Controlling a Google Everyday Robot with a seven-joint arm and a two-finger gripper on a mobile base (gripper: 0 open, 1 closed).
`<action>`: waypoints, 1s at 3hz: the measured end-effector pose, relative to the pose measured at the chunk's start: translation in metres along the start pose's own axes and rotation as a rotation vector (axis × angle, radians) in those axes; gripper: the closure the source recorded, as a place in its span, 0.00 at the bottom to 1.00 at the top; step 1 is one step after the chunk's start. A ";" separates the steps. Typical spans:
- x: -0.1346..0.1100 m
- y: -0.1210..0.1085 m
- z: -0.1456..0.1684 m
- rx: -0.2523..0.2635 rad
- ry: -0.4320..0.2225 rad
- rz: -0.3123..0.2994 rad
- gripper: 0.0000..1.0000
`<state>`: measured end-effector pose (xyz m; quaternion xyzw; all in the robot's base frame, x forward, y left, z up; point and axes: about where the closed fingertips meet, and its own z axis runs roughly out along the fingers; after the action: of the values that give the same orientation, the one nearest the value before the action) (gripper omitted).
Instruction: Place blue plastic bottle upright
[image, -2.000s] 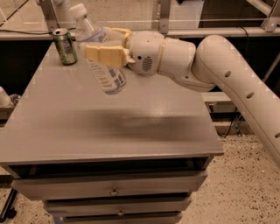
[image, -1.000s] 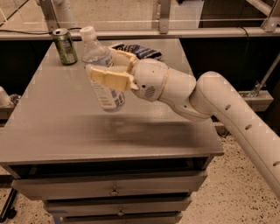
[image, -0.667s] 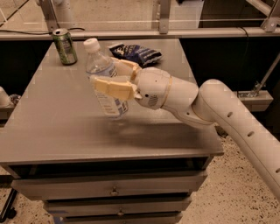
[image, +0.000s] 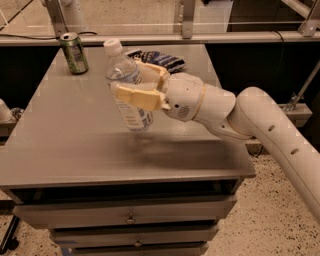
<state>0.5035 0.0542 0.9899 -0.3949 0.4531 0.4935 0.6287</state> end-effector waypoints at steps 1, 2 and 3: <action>-0.016 -0.011 -0.026 0.012 -0.007 -0.049 1.00; -0.026 -0.022 -0.059 0.040 -0.029 -0.075 1.00; -0.030 -0.028 -0.092 0.084 -0.079 -0.081 1.00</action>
Offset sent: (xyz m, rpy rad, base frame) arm 0.0143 -0.1213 0.0076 0.0493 -0.0869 -0.1158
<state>0.5116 -0.0468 0.9948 -0.3664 0.4321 0.4634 0.6814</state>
